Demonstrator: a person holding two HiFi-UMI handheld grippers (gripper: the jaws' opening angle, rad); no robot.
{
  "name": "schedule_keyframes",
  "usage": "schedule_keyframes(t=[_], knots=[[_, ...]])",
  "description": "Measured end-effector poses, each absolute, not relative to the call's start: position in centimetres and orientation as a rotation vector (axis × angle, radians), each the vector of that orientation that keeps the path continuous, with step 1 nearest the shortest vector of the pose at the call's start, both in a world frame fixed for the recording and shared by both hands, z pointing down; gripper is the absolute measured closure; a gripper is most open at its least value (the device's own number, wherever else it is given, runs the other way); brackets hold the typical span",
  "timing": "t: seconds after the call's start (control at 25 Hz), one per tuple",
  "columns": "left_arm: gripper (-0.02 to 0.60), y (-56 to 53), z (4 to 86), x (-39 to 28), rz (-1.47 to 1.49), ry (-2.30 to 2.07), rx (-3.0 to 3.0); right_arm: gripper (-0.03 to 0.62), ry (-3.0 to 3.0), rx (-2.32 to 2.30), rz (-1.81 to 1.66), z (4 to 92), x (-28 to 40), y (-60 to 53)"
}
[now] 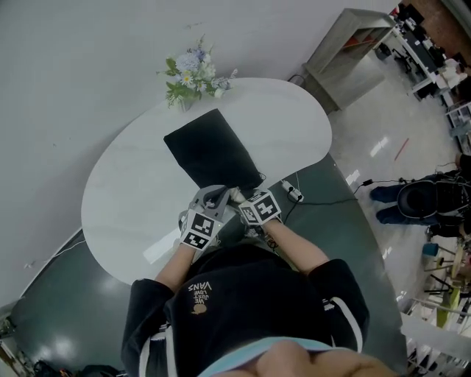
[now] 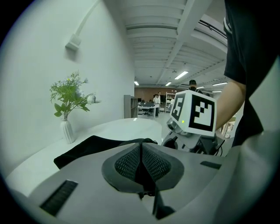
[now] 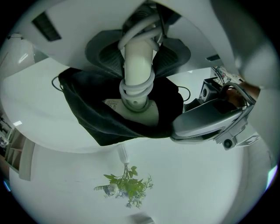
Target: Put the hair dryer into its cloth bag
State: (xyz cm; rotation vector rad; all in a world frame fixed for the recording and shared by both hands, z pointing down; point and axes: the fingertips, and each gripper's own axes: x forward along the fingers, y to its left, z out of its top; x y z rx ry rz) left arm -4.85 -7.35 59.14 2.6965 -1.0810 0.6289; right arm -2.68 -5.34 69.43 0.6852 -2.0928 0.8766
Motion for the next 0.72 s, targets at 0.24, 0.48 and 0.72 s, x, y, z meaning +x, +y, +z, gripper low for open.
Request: schedule_keyframes(t=[0.24, 0.48, 0.72], knots=[[0.548, -7.1, 59.0, -5.3, 0.552, -1.081, 2.650, 0.376, -2.100, 0.650, 0.856, 69.4, -4.3, -8.0], [0.548, -7.4, 58.9, -6.2, 0.499, -1.103, 2.598, 0.376, -2.111, 0.621, 0.839, 69.3, -5.9, -10.5], [0.548, -8.0, 58.8, -6.7, 0.452, -1.118, 2.562, 0.376, -2.126, 0.601, 0.802, 69.1, -7.5, -12.9]])
